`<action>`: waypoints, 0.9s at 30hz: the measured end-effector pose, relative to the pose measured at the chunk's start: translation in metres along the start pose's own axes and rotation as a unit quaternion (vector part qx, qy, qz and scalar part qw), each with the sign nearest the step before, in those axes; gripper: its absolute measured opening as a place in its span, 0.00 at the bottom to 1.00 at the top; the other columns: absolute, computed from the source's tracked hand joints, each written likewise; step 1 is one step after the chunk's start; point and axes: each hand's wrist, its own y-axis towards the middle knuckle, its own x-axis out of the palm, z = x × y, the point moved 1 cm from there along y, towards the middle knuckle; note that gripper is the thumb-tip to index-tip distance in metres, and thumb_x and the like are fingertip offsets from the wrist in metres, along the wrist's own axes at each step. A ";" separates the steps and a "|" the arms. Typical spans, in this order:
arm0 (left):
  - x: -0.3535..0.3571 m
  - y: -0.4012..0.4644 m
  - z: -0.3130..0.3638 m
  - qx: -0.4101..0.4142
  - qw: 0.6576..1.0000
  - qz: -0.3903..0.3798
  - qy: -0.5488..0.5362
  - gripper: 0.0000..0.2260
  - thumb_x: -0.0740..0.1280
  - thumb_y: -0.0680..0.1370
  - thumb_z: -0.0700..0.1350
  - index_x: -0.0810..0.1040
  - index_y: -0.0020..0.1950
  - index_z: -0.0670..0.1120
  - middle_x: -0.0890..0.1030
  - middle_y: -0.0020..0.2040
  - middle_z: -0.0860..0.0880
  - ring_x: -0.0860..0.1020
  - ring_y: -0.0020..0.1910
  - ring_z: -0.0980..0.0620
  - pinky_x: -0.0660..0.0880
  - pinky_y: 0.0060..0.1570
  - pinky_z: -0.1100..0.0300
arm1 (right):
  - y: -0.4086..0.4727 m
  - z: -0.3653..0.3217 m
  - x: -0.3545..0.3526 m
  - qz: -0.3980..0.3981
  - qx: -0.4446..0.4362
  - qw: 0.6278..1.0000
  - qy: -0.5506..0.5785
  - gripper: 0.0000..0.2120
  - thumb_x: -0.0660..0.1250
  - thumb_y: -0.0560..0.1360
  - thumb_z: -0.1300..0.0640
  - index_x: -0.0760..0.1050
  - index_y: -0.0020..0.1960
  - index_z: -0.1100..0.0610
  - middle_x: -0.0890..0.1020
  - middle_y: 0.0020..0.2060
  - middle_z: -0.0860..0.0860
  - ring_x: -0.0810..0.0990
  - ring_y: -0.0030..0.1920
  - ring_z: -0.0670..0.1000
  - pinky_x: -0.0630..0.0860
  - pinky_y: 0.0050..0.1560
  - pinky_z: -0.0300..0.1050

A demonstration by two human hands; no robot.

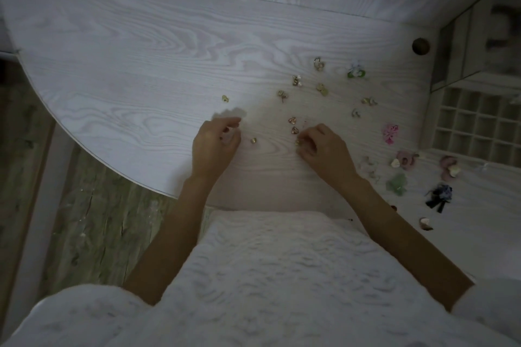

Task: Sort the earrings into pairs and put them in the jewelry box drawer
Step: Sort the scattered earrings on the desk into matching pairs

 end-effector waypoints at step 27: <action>0.007 0.041 0.009 -0.056 0.997 -0.026 0.037 0.05 0.69 0.74 0.46 0.80 0.48 0.46 0.80 0.45 0.45 0.77 0.46 0.47 0.66 0.43 0.62 | -0.004 0.008 -0.006 0.069 0.103 0.991 0.045 0.07 0.65 0.71 0.66 0.78 0.48 0.61 0.80 0.44 0.57 0.76 0.43 0.51 0.69 0.44 0.40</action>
